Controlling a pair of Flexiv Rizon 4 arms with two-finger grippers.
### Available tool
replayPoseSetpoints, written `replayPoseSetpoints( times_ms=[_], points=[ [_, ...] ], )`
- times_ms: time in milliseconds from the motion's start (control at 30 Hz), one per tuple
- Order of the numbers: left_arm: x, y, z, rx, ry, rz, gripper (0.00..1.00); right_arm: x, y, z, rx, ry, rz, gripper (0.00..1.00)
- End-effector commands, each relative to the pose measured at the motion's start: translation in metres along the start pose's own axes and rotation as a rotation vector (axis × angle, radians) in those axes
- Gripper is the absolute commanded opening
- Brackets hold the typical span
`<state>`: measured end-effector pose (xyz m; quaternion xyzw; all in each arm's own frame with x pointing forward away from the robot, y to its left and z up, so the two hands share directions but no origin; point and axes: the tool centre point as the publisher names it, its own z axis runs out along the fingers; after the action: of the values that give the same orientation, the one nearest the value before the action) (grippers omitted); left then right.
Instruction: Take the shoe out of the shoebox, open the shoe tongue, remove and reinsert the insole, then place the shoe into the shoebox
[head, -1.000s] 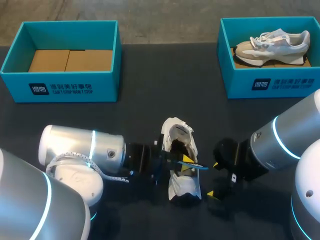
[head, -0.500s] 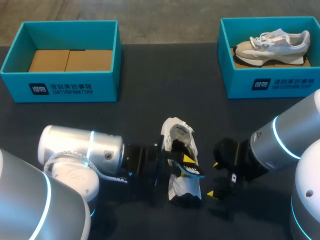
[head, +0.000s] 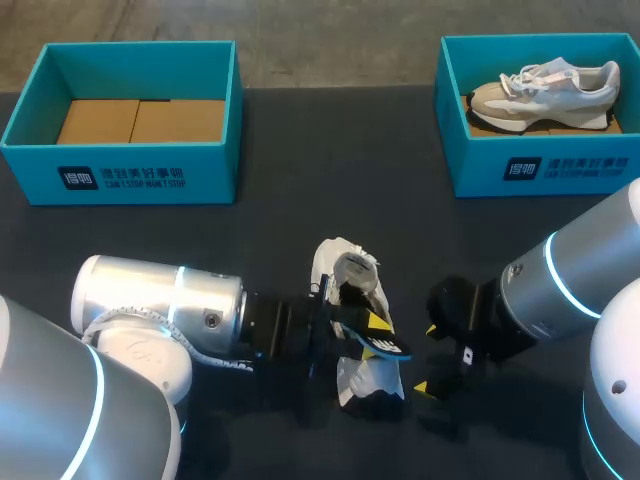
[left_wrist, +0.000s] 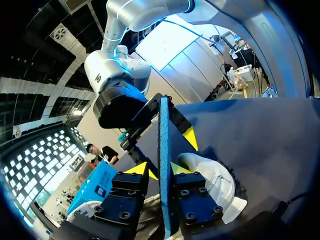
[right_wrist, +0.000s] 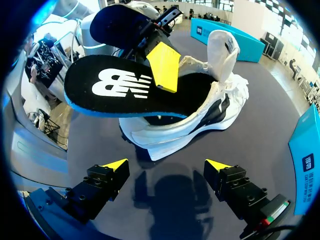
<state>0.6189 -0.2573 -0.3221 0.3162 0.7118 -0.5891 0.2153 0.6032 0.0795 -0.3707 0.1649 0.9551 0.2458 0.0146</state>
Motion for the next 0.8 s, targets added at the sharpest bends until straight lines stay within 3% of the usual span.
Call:
replayPoseSetpoints(
  times_ms=[33, 200, 633, 700, 733, 800],
  points=[
    [0.0032, -0.0041, -0.0029, -0.002, -0.009, 0.011, 0.24, 0.0017, -0.0004, -0.0005, -0.001, -0.003, 0.001, 1.0],
    [0.0038, -0.0048, -0.0022, -0.01, -0.015, 0.024, 0.16, 0.0017, -0.0004, -0.0005, -0.001, -0.003, 0.001, 1.0],
    [-0.001, -0.0123, -0.0037, -0.024, -0.034, 0.046, 0.19, 0.0017, -0.0004, -0.0005, -0.001, -0.003, 0.001, 1.0],
    [-0.0009, -0.0127, -0.0037, -0.029, -0.033, 0.049, 0.12, 0.0017, -0.0004, -0.0005, -0.001, -0.003, 0.001, 1.0],
    [-0.0002, -0.0125, -0.003, -0.033, -0.032, 0.051, 0.0, 0.0017, -0.0004, -0.0005, -0.001, -0.003, 0.001, 1.0],
    [0.0011, -0.0116, -0.0018, -0.039, -0.028, 0.056, 0.0, 0.0017, -0.0004, -0.0005, -0.001, -0.003, 0.001, 1.0]
  ],
)
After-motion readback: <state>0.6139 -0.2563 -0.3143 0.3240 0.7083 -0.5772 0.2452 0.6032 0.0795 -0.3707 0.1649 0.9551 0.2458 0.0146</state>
